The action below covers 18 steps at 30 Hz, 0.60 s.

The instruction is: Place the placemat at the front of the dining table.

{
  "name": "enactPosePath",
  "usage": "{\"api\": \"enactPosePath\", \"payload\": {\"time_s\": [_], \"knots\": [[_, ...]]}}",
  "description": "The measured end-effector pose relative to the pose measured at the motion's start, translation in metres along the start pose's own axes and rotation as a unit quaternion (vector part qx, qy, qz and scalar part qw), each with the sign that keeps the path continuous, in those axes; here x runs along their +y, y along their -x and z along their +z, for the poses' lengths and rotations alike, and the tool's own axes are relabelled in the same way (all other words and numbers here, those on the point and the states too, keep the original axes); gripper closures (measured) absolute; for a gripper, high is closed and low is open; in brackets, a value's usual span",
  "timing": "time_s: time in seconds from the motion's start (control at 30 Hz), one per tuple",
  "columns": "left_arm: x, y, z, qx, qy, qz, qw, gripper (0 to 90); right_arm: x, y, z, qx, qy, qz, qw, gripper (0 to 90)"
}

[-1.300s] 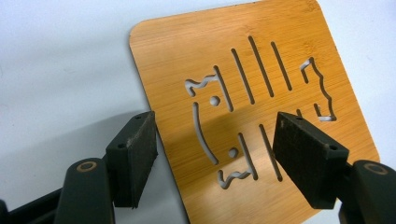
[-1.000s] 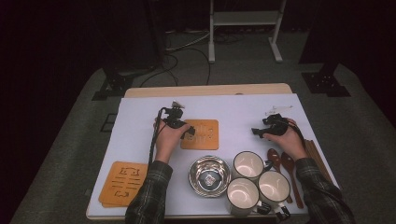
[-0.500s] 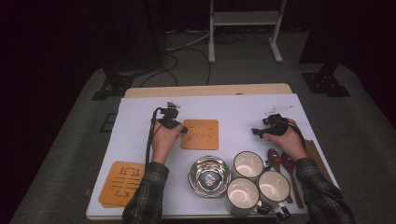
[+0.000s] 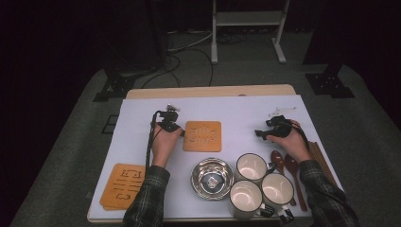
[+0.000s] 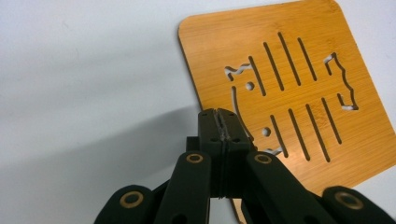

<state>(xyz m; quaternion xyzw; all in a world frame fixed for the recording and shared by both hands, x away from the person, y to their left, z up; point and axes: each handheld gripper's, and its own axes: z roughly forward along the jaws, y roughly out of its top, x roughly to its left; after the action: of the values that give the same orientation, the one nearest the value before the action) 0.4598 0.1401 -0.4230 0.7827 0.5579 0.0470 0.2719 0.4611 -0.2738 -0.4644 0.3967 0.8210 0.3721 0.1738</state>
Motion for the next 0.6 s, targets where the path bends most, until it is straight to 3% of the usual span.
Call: {"api": "enactPosePath", "payload": {"time_s": [0.6], "knots": [[-0.0013, 0.0070, 0.0083, -0.020, -0.004, 0.000, 0.9998, 88.6, 0.0000, 0.0002, 0.0001, 0.001, 0.000, 0.000, 1.0000, 25.2]]}}
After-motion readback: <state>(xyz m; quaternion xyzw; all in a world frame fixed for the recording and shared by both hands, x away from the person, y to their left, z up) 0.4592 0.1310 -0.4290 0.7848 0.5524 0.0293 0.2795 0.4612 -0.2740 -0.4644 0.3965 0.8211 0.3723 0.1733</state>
